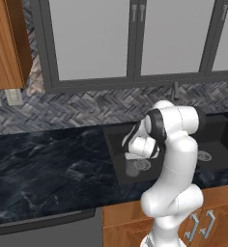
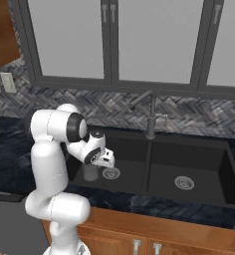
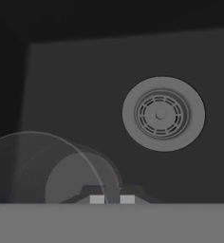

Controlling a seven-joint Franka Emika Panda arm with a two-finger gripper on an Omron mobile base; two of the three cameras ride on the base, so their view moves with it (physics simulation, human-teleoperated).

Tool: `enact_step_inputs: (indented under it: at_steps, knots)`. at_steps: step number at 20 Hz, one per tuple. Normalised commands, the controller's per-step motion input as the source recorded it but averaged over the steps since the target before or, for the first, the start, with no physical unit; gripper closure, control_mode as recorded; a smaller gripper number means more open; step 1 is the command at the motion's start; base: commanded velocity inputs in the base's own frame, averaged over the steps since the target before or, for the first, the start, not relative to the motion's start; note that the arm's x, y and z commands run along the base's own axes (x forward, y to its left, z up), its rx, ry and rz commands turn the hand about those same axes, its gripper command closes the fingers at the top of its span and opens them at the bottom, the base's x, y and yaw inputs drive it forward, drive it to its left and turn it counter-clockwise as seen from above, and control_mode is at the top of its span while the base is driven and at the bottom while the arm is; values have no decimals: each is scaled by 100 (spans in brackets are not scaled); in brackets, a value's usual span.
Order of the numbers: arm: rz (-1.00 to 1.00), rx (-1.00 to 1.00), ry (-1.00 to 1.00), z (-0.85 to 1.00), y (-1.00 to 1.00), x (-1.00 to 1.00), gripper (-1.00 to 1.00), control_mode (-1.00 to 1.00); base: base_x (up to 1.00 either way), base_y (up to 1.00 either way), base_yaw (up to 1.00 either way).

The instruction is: Place the glass cup in the left basin and the tupperware in the right basin of the sink.

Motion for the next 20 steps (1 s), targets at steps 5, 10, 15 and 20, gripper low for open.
enact_step_inputs:
  at_steps: [5,10,15,20]
  knots:
    - [0,0,0,-20,0,0,100,-100,0,0,0]
    - [0,0,0,-19,0,5,100,-100,0,0,0]
    - [0,0,0,-18,0,8,100,-100,0,0,0]
    - [0,0,0,-19,0,6,100,-100,0,0,0]
